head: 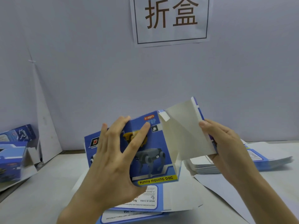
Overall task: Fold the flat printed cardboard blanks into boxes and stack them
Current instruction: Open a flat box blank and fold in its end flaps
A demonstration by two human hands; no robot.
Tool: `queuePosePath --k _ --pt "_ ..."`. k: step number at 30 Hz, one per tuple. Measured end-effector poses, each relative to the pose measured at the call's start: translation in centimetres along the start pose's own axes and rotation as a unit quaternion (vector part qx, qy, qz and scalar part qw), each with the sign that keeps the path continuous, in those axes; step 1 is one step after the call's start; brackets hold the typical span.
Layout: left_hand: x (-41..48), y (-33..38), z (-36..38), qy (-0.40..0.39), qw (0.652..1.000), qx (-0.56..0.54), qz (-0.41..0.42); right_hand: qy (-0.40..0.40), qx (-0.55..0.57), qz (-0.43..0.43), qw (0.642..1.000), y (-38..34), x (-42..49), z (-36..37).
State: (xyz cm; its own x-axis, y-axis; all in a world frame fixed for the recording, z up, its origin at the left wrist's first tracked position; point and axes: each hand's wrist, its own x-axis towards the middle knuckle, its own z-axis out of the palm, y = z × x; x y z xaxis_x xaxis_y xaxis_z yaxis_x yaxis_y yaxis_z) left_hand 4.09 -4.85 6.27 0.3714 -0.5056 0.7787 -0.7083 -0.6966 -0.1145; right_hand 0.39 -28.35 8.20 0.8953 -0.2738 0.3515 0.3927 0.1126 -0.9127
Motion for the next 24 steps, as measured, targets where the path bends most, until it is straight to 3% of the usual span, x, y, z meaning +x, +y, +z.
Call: queuePosePath --k 7,12,15,19,24 --pt "0.0 0.2 0.4 0.009 1.000 -0.014 0.007 0.057 -0.036 -0.042 0.997 -0.1 0.2 -0.8" --pt "-0.1 -0.1 0.3 0.000 1.000 -0.020 -0.015 -0.032 -0.052 -0.030 0.998 -0.4 -0.4 -0.4" --pt "-0.1 0.4 0.4 0.001 0.999 -0.026 -0.021 -0.087 -0.036 -0.072 0.993 -0.3 -1.0 0.8" --pt "0.1 0.8 0.2 -0.010 0.999 -0.024 -0.025 -0.114 -0.073 -0.161 0.978 0.4 -1.8 2.6" --pt "0.2 1.3 0.3 -0.008 1.000 -0.019 -0.019 -0.118 -0.112 -0.181 0.970 1.7 -2.1 3.7"
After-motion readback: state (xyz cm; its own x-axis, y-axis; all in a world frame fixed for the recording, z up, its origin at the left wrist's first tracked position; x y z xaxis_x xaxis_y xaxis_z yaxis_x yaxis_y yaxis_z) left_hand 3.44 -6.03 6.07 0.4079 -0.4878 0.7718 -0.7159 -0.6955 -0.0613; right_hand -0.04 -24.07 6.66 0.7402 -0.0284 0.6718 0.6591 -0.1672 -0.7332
